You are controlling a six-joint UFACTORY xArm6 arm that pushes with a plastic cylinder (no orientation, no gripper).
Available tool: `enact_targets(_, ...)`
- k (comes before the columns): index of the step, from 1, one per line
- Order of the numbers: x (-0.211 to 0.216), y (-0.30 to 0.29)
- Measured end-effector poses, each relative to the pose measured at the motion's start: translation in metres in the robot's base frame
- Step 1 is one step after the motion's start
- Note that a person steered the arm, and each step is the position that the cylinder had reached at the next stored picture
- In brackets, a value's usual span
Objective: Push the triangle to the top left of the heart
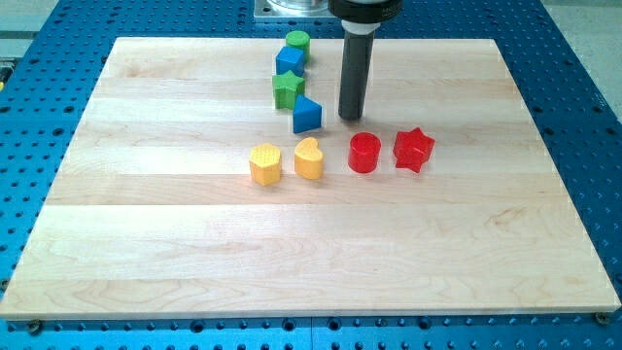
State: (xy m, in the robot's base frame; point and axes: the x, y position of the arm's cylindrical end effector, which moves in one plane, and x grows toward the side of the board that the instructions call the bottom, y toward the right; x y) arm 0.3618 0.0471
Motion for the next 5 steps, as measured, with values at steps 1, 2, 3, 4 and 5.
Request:
enact_targets(1,0.007,-0.007)
enact_targets(2,0.009,-0.021)
enact_targets(3,0.009,-0.052)
enact_targets(4,0.007,-0.050)
enact_targets(5,0.005,-0.047)
